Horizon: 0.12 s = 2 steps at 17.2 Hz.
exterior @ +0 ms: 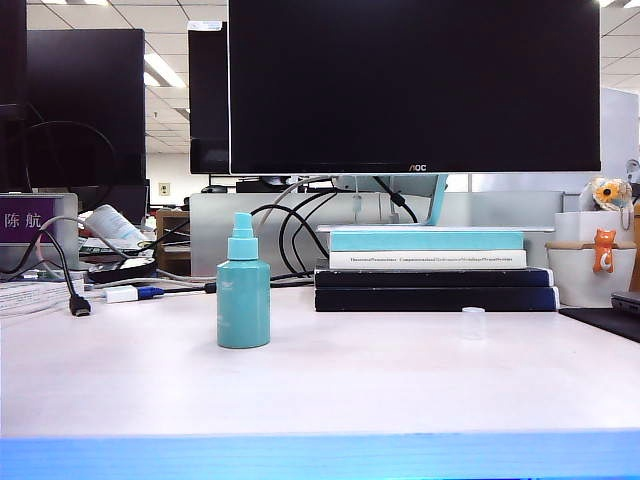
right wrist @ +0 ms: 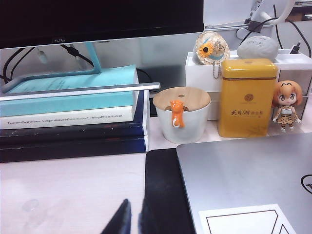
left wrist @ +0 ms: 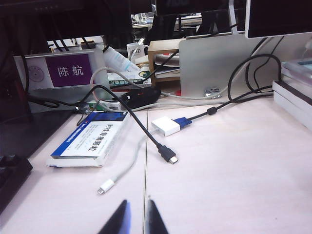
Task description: Pick up the sprayer with the left hand and remove the lid with the right hand then place it on the table.
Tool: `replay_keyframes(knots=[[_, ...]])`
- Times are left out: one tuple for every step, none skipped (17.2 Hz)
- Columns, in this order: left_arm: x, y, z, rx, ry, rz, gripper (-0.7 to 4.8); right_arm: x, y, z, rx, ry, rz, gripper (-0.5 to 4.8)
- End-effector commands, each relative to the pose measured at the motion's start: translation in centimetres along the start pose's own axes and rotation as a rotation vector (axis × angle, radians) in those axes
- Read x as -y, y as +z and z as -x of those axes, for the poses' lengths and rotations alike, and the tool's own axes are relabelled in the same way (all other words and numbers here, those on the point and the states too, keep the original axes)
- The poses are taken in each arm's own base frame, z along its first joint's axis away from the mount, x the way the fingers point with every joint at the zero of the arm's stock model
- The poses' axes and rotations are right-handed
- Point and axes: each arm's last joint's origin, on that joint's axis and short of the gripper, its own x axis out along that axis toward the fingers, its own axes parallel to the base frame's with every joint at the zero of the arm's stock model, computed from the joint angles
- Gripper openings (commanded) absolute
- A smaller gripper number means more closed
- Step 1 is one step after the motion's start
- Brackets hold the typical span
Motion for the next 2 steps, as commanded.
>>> replay_keyframes(knots=[[0.01,0.07,0.02,0.007,-0.004,-0.001,0.57,0.01,-0.09,-0.03,0.006,-0.003,-0.004,0.35],[0.01,0.07,0.02,0.007,-0.004,-0.001,0.57,0.01,-0.09,-0.03,0.006,-0.003,-0.004,0.35]])
